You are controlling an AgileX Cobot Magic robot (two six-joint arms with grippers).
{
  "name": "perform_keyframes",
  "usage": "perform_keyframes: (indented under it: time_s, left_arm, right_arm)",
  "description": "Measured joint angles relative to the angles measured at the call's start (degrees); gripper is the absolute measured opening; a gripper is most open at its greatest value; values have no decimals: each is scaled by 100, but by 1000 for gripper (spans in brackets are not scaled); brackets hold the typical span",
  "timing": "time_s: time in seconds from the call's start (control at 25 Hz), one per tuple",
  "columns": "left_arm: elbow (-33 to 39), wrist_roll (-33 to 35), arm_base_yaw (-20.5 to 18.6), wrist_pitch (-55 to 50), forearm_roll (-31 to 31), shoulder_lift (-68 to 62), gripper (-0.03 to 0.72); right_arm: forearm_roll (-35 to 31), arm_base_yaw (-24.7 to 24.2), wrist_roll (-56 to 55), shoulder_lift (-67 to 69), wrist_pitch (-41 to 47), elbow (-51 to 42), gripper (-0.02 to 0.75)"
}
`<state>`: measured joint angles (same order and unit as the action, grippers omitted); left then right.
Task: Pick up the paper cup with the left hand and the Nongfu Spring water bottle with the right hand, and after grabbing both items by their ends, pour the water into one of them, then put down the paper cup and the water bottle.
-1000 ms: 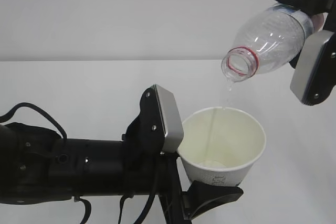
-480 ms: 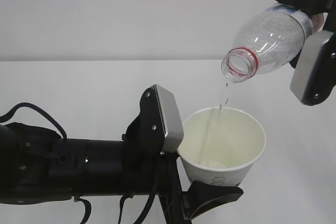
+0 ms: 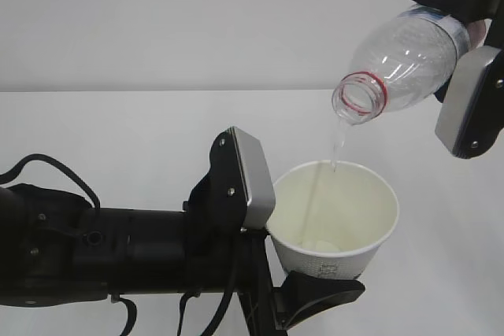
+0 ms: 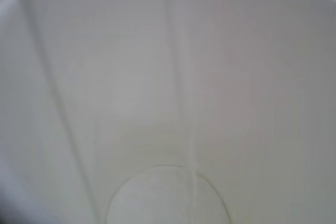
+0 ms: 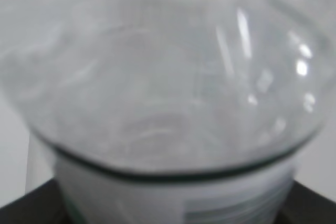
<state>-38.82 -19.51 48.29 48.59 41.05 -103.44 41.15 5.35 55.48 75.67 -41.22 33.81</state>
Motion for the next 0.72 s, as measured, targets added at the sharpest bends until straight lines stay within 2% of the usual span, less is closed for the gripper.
perform_keyframes:
  time_s: [0.72]
  left_arm:
    - [0, 0, 0, 0, 0, 0, 552]
  right_arm:
    - [0, 0, 13, 0, 0, 0, 449]
